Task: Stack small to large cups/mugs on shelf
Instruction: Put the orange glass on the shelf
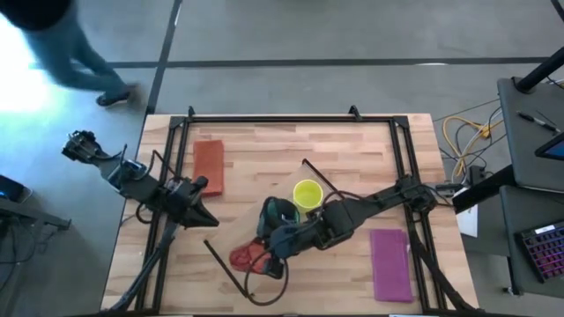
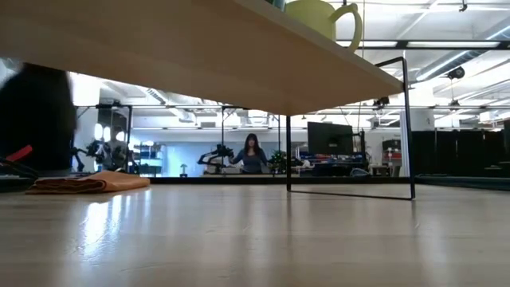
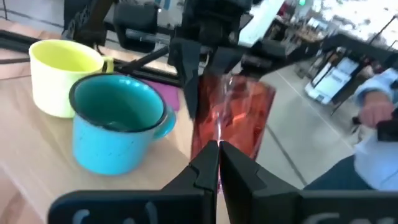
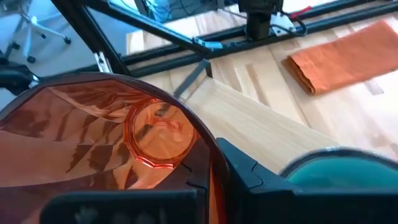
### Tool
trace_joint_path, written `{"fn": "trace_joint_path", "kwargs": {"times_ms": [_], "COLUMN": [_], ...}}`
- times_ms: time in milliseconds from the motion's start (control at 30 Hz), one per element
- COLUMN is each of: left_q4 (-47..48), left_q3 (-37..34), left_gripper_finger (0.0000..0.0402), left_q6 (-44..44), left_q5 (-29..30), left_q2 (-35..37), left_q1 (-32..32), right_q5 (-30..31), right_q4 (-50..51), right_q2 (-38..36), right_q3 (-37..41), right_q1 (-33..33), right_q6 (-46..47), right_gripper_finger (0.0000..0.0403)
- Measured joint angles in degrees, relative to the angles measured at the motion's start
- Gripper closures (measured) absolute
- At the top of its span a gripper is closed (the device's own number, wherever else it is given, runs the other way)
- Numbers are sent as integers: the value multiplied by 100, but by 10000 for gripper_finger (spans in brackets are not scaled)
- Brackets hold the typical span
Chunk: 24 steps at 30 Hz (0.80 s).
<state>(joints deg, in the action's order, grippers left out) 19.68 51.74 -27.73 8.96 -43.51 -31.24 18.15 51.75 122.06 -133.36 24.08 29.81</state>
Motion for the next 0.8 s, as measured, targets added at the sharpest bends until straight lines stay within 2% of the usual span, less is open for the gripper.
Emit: {"fn": "trace_joint_path", "kwargs": {"times_ms": [167, 367, 533, 800], "left_q4": [-143, -106, -96, -161], "left_q3": [-135, -104, -56, -67], "left_gripper_finger": [402, 402, 402, 402], "left_q6": [110, -85, -182, -201], "left_q5": [-181, -948, -1641, -1695], "left_q2": [-261, -919, -1198, -1404], "left_q1": [0, -7, -11, -83], "right_q5": [17, -101, -142, -2], "right_q4": [-45, 15, 27, -31], "right_q2": [54, 328, 449, 450], "right_q3": [0, 20, 15, 15], "right_q1": [-23, -127, -123, -201], "right_q6": [378, 933, 1275, 1374], "right_gripper_finger": [390, 390, 390, 390]}}
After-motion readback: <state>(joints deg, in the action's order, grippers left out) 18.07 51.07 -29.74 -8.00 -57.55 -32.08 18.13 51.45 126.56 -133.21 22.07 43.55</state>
